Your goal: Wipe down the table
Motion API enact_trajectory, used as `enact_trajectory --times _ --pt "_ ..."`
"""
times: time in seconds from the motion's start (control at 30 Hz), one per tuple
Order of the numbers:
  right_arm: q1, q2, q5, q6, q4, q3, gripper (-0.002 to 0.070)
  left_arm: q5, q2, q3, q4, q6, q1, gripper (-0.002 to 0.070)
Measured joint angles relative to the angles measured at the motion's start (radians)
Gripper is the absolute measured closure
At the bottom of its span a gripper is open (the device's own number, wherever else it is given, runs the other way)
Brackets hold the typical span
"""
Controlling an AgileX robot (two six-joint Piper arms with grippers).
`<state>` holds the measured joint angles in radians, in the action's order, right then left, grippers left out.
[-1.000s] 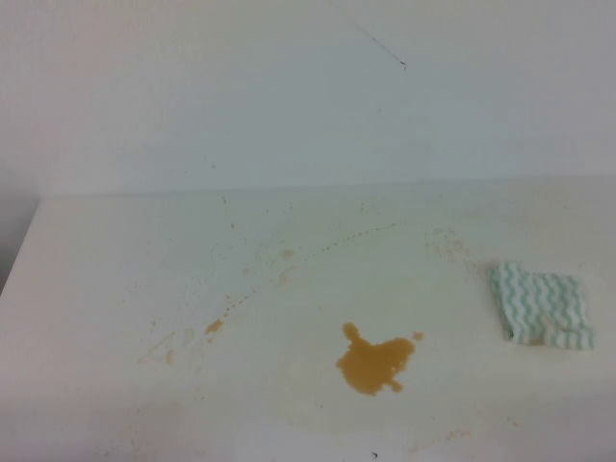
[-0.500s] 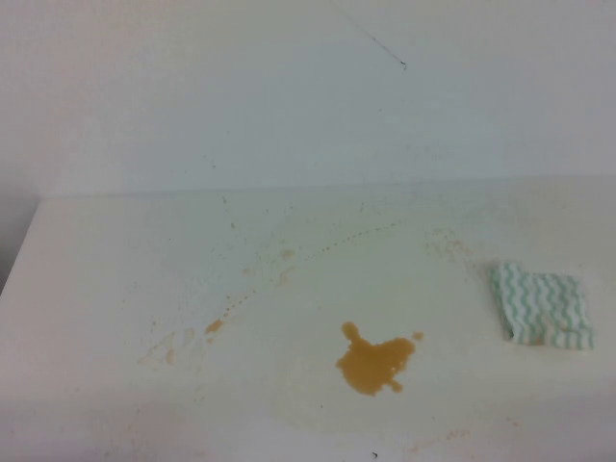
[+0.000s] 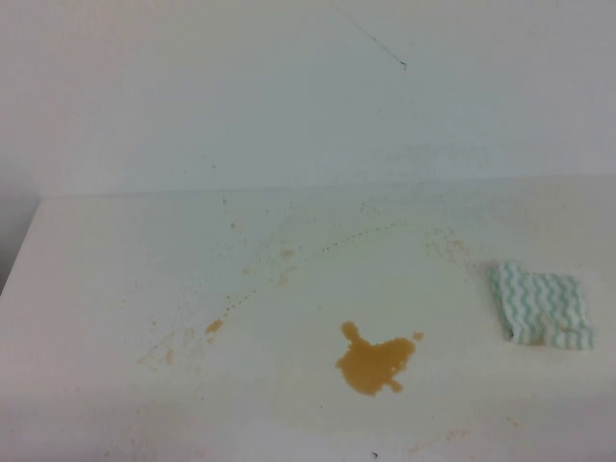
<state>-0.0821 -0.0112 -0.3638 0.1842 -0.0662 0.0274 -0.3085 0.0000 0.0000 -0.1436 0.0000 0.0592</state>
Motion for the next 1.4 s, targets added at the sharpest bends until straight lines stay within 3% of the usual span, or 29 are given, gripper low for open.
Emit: enact_trajectory --times 0.27,0.37,0.8,1.23,1.4 --pt "0.0 0.0 0.0 0.0 -0.01 0.0 0.0678 0.0 0.0 0.0 0.0 0.0 0.0 0.0678" --pt "0.0 0.0 0.0 -0.02 -0.093 0.0 0.0678 0.0 0.0 0.0 0.0 0.0 0.0 0.0678" --pt "0.0 0.0 0.095 -0.046 -1.0 0.0 0.0678 0.0 0.0 0.0 0.0 0.0 0.0 0.0678" --pt "0.0 0.0 0.132 0.226 -1.093 -0.012 0.0678 0.0 0.0 0.0 0.0 0.0 0.0 0.0678" --pt "0.0 0.151 0.054 0.338 -0.995 -0.18 0.0678 0.0 0.0 0.0 0.0 0.0 0.0 0.0678"
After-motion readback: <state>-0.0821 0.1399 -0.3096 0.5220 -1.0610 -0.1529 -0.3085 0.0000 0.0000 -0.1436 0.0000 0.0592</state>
